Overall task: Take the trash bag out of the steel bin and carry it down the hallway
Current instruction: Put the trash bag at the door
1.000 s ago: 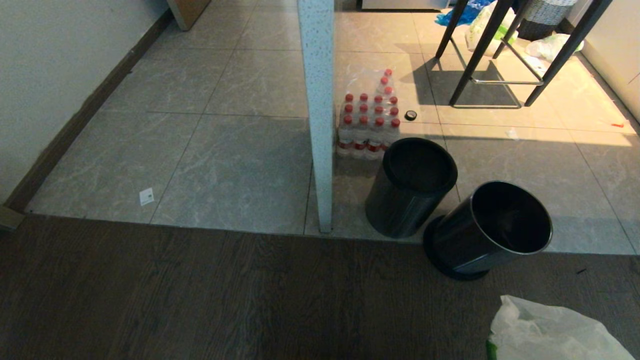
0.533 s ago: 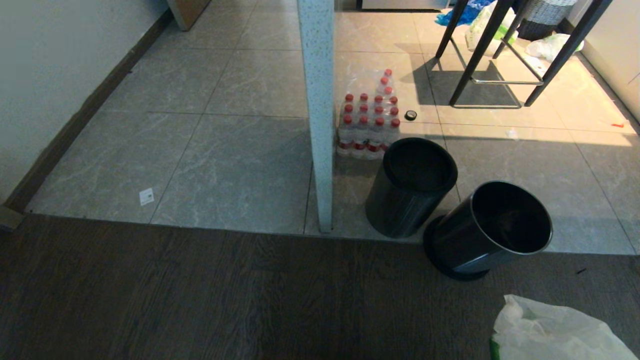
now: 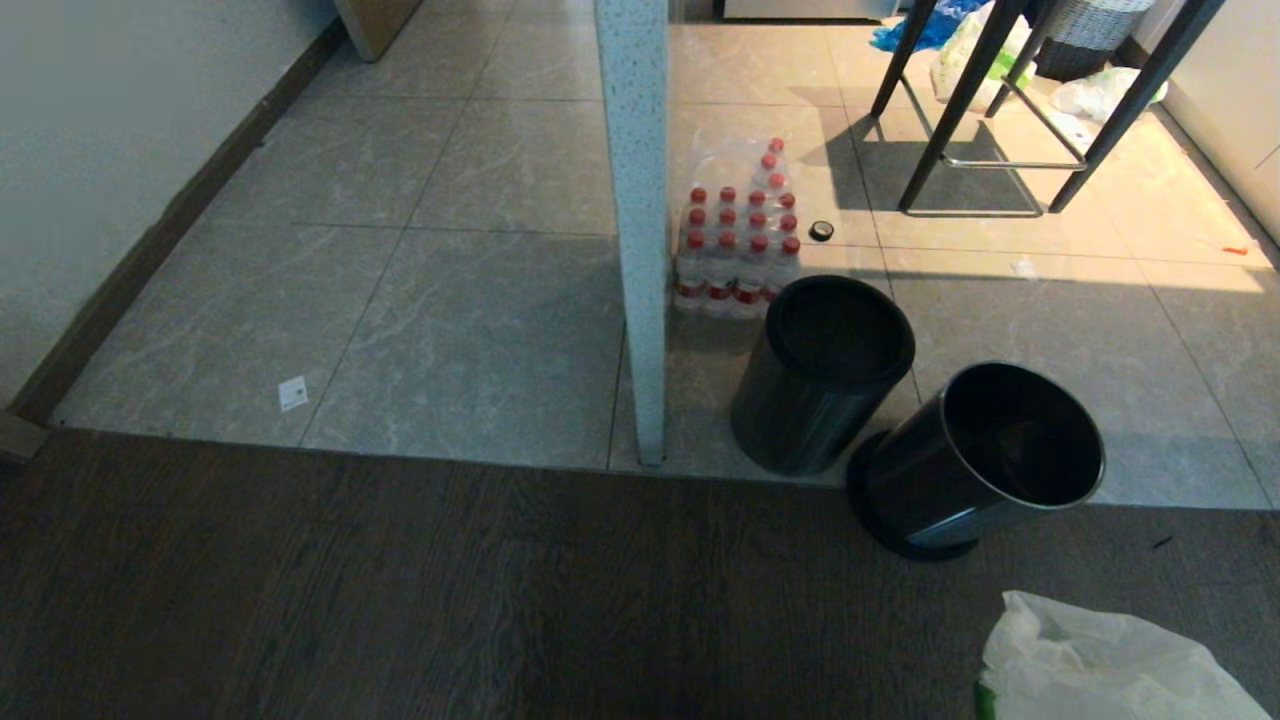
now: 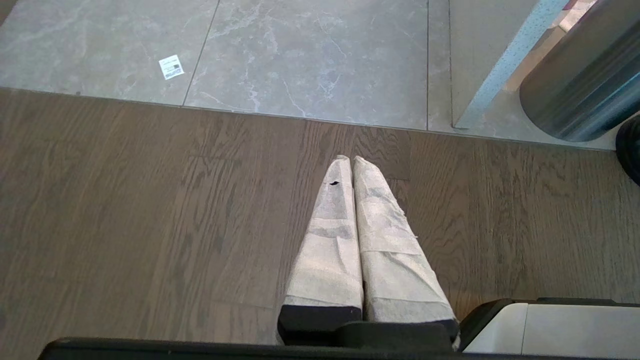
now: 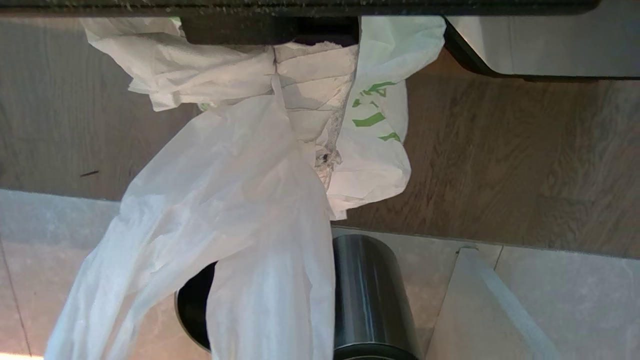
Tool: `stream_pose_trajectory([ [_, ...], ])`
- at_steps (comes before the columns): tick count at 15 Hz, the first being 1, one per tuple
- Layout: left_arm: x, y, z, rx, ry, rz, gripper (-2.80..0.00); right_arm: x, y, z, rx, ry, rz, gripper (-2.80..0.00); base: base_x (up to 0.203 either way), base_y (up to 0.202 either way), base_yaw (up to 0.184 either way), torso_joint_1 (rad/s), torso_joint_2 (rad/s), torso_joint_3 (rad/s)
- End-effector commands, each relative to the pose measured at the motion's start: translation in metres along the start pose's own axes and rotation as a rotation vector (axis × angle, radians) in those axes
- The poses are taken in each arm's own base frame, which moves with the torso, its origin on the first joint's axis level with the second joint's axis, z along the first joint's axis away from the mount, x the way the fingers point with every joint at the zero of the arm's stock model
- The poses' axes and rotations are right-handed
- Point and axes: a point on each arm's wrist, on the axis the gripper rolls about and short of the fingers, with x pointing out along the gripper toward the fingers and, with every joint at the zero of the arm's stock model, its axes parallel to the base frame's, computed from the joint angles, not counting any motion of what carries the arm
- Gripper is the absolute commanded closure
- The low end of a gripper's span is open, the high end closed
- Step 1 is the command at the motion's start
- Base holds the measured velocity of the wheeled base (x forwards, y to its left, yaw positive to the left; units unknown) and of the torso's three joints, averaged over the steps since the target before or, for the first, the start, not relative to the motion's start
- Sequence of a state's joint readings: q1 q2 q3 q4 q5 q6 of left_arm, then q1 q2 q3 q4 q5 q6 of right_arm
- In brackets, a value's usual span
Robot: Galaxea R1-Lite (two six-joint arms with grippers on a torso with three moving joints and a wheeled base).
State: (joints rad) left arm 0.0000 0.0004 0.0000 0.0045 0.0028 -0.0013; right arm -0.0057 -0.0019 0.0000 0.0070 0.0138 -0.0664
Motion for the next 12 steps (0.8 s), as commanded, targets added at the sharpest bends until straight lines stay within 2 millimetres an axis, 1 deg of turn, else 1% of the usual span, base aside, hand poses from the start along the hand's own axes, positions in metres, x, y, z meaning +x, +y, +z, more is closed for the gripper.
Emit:
stream_pose_trajectory([
  [1, 0.0, 0.0, 0.0, 0.0, 0.0, 0.0, 0.0, 0.0, 0.0, -0.0001, 0.002, 0.001, 0.0, 0.0, 0.0, 0.0, 0.0, 0.0, 0.0, 0.0],
  [12, 0.0, 0.0, 0.0, 0.001, 0.0, 0.0, 0.0, 0.0, 0.0, -0.0001, 0.003, 0.001, 0.0, 0.0, 0.0, 0.0, 0.0, 0.0, 0.0, 0.0],
])
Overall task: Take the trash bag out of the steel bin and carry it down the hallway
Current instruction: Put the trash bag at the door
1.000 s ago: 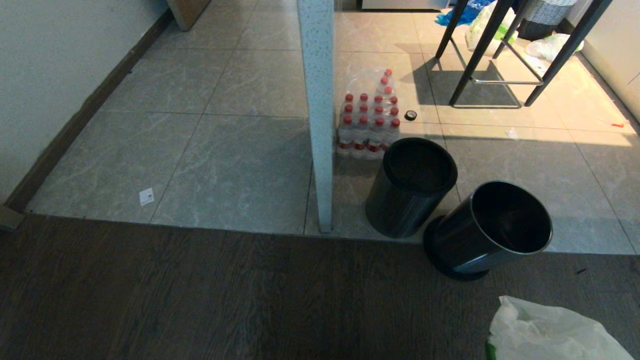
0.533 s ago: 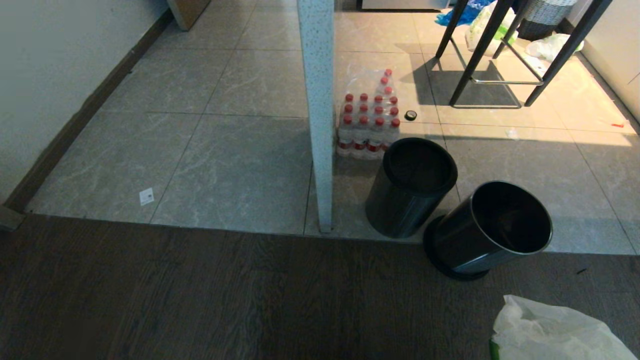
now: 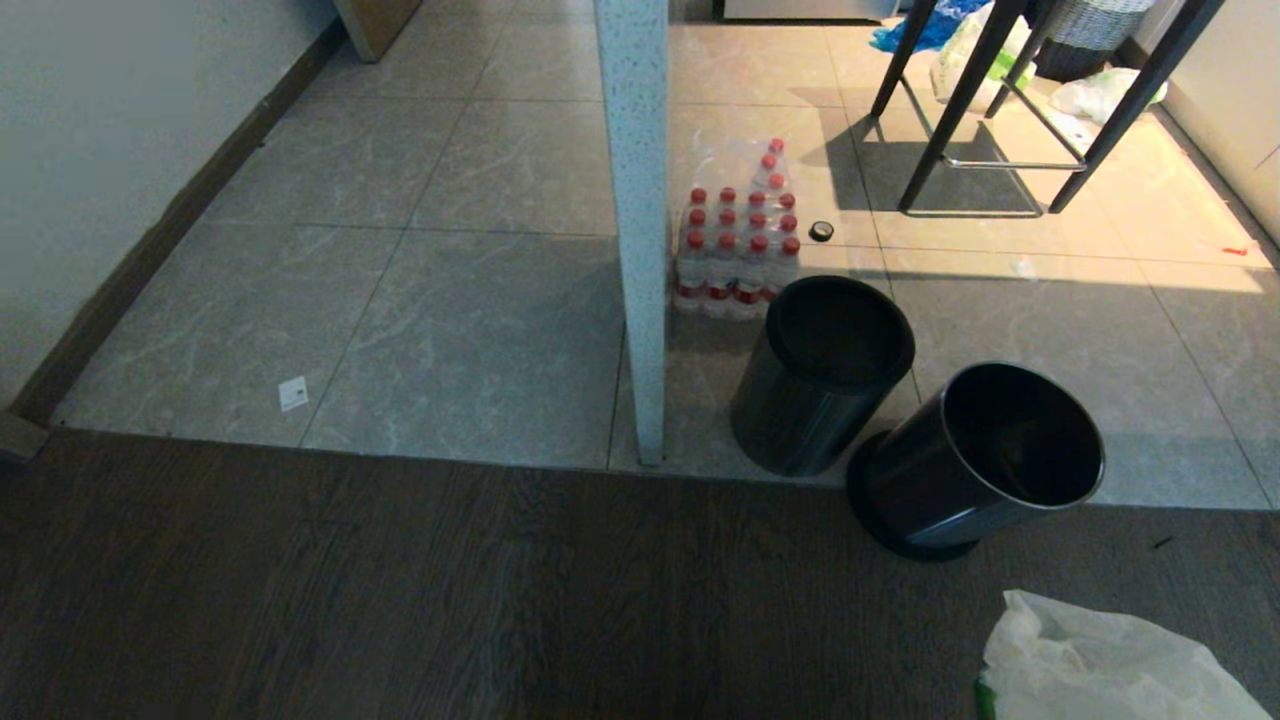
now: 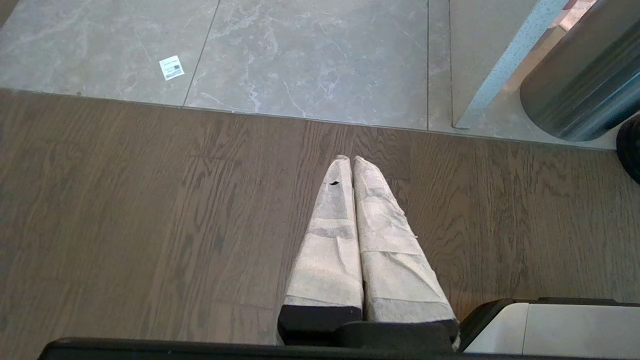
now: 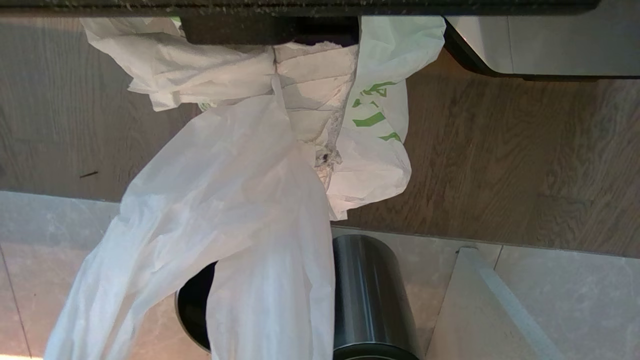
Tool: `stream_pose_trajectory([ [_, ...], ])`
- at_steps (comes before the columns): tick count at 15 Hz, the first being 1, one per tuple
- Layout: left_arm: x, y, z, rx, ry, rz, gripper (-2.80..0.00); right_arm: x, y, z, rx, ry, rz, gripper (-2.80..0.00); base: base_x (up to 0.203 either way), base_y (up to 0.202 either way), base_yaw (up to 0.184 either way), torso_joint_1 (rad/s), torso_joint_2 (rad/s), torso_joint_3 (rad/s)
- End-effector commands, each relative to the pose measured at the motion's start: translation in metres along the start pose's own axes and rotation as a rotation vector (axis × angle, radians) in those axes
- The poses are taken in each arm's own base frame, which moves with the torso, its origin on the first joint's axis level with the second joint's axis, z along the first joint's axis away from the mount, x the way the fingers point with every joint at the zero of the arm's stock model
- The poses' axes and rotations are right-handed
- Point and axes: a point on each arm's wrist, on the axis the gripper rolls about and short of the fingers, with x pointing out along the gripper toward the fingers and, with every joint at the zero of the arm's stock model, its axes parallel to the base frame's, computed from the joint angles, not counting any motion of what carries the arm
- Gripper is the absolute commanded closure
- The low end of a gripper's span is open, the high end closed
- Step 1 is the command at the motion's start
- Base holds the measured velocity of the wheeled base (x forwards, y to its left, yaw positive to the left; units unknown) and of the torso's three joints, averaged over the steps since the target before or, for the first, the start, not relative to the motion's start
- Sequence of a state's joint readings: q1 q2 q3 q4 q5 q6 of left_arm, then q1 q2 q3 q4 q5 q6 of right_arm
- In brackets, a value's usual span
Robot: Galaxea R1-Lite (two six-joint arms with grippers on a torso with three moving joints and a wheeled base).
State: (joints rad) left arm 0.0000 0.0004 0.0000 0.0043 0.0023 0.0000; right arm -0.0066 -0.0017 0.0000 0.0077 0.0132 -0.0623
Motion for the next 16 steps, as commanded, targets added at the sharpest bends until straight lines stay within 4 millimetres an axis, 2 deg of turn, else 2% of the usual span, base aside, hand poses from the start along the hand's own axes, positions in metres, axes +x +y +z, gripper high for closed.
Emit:
stream_pose_trajectory([
  [1, 0.0, 0.0, 0.0, -0.002, 0.0, 0.001, 0.0, 0.0, 0.0, 0.0, -0.001, 0.0, 0.001, 0.0, 0.0, 0.0, 0.0, 0.002, 0.0, 0.106],
  [16, 0.0, 0.0, 0.0, -0.008, 0.0, 0.001, 0.0, 0.0, 0.0, 0.0, -0.001, 0.0, 0.001, 0.0, 0.0, 0.0, 0.0, 0.003, 0.0, 0.196],
])
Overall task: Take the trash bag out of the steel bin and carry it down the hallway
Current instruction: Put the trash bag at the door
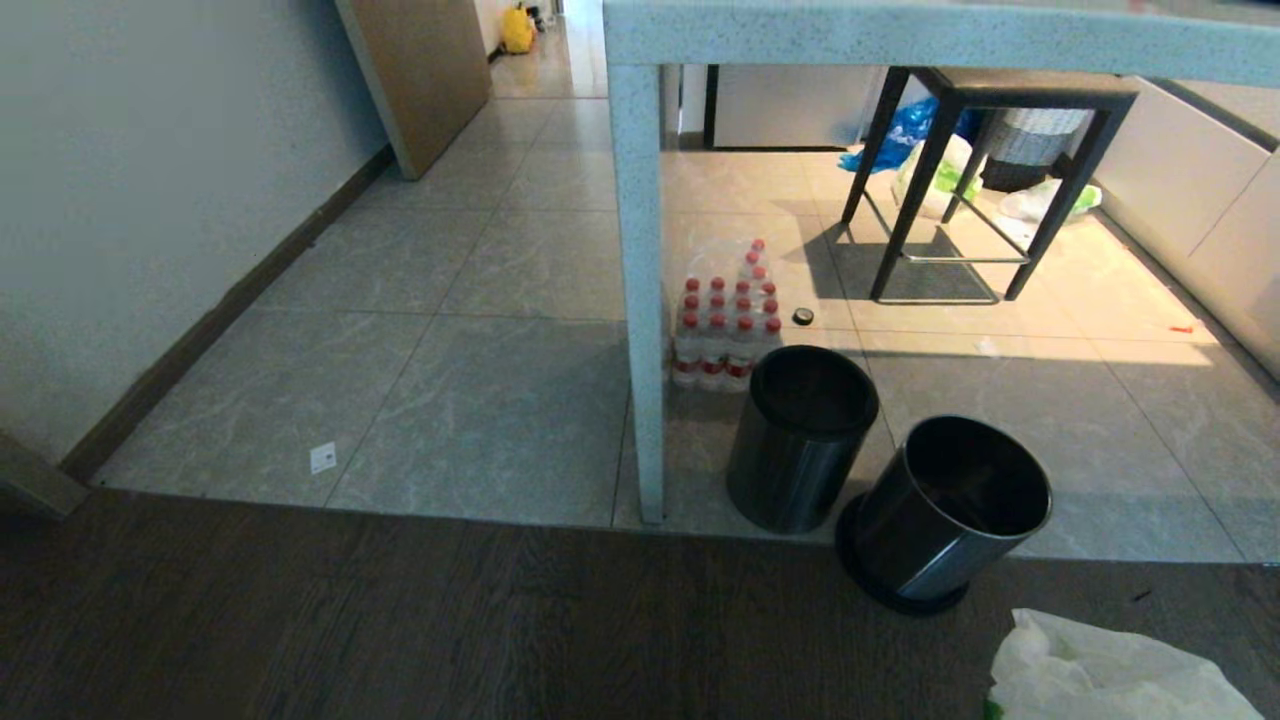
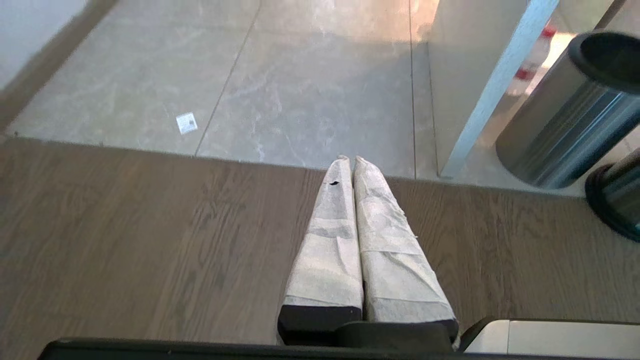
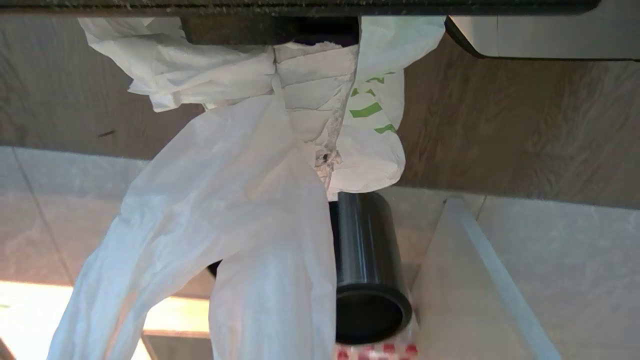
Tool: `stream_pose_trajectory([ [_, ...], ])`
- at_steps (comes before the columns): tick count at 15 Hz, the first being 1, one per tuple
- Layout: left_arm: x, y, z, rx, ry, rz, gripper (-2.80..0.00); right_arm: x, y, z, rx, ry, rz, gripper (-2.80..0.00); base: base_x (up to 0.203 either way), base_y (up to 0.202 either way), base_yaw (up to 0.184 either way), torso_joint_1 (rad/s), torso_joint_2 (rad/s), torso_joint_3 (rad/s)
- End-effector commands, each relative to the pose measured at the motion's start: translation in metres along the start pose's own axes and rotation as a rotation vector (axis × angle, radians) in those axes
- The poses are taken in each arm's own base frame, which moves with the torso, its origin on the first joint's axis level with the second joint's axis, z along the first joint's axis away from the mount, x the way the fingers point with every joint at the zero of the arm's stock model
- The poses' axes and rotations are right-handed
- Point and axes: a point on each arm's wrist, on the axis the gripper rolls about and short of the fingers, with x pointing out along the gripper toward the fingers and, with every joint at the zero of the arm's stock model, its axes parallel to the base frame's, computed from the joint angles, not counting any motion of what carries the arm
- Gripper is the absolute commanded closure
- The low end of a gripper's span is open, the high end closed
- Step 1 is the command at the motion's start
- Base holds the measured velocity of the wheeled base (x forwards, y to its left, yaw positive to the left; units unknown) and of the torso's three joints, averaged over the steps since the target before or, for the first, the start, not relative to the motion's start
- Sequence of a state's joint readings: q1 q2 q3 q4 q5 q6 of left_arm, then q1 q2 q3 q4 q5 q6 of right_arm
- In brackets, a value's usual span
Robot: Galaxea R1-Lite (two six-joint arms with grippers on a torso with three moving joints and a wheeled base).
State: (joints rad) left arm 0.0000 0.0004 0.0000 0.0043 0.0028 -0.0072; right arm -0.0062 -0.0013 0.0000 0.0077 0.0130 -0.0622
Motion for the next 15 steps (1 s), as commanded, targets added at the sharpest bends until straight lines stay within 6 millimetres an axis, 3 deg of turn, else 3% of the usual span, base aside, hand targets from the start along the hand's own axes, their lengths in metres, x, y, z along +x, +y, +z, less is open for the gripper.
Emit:
stream_pose_trajectory([
  [1, 0.0, 0.0, 0.0, 0.0, 0.0, 0.0, 0.0, 0.0, 0.0, 0.0, -0.001, 0.0, 0.001, 0.0, 0.0, 0.0, 0.0, 0.002, 0.01, 0.198],
  [15, 0.0, 0.0, 0.0, 0.003, 0.0, 0.0, 0.0, 0.0, 0.0, 0.0, -0.001, 0.0, 0.001, 0.0, 0.0, 0.0, 0.0, 0.003, 0.0, 0.191],
])
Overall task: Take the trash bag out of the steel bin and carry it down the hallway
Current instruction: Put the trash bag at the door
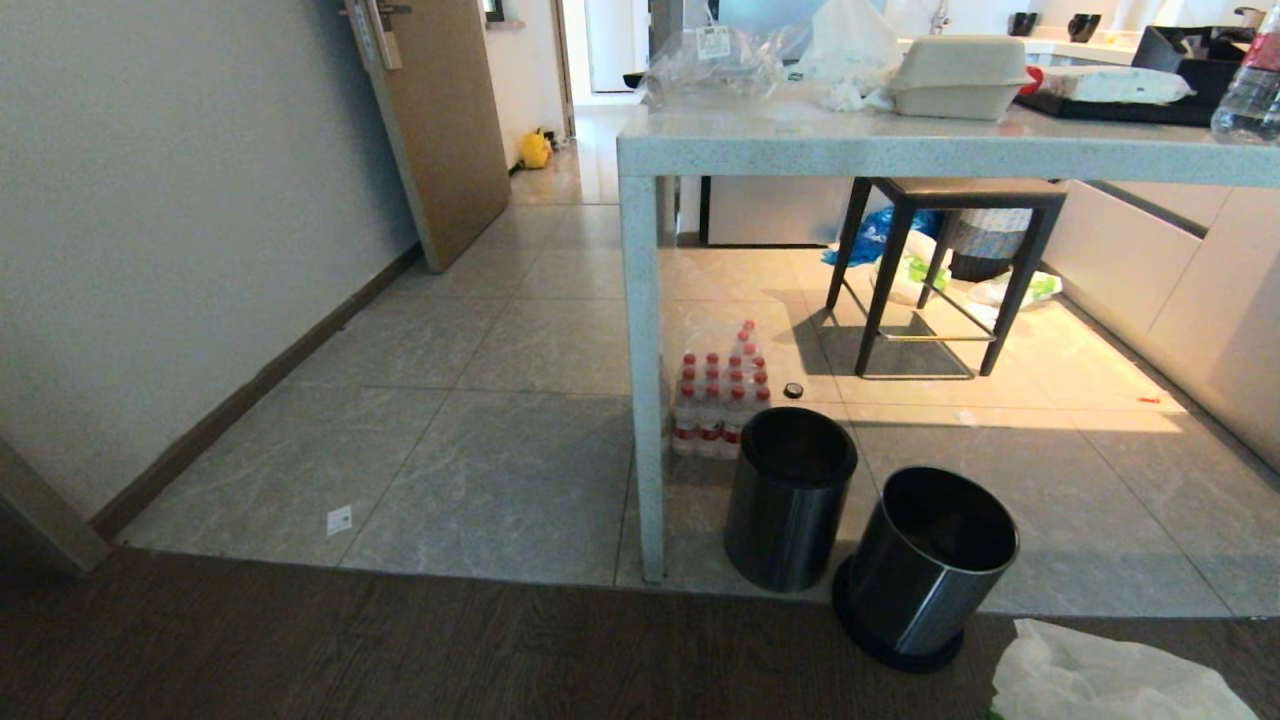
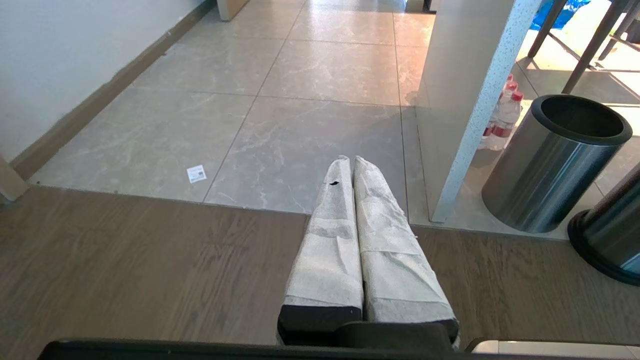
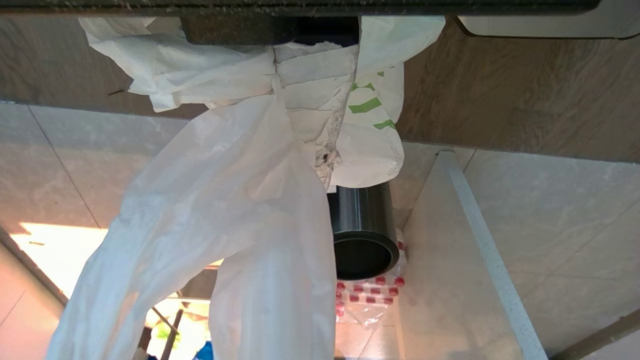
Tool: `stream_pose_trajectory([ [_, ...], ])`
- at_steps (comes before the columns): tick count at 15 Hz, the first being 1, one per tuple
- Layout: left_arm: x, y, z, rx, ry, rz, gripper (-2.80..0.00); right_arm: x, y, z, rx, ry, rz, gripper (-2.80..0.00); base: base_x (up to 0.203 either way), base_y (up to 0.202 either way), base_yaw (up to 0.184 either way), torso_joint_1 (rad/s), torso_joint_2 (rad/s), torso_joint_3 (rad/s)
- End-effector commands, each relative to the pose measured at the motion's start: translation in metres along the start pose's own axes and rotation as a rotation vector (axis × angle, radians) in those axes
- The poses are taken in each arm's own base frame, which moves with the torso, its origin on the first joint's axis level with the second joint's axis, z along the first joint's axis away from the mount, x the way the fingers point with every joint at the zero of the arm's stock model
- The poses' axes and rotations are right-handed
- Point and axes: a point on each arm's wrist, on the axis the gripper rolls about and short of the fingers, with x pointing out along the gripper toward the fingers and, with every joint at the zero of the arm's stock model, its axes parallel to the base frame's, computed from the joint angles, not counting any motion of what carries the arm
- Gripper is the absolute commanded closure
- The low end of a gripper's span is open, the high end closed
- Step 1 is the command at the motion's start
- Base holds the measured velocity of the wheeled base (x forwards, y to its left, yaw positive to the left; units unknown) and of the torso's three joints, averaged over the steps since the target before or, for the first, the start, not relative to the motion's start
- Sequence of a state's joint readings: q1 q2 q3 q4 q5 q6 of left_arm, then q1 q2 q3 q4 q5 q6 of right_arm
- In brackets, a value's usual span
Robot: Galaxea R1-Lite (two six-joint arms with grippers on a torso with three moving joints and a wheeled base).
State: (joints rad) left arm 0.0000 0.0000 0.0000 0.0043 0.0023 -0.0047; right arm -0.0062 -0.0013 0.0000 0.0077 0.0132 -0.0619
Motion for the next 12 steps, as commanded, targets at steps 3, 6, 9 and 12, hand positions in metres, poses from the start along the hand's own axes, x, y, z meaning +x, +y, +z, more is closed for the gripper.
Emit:
stream_pose_trajectory([
  [3, 0.0, 0.0, 0.0, 0.005, 0.0, 0.001, 0.0, 0.0, 0.0, 0.0, -0.001, 0.0, 0.001, 0.0, 0.0, 0.0, 0.0, 0.002, 0.0, 0.035],
  [6, 0.0, 0.0, 0.0, 0.005, 0.0, 0.001, 0.0, 0.0, 0.0, 0.0, -0.001, 0.0, 0.001, 0.0, 0.0, 0.0, 0.0, 0.0, 0.0, 0.0],
  [9, 0.0, 0.0, 0.0, 0.006, 0.0, 0.001, 0.0, 0.0, 0.0, 0.0, -0.001, 0.0, 0.001, 0.0, 0.0, 0.0, 0.0, 0.0, 0.0, 0.0],
  [12, -0.0001, 0.0, 0.0, 0.011, 0.004, 0.002, 0.0, 0.0, 0.0, 0.0, -0.001, 0.0, 0.0, 0.0, 0.0, 0.0, 0.0, 0.0, 0.0, 0.0],
])
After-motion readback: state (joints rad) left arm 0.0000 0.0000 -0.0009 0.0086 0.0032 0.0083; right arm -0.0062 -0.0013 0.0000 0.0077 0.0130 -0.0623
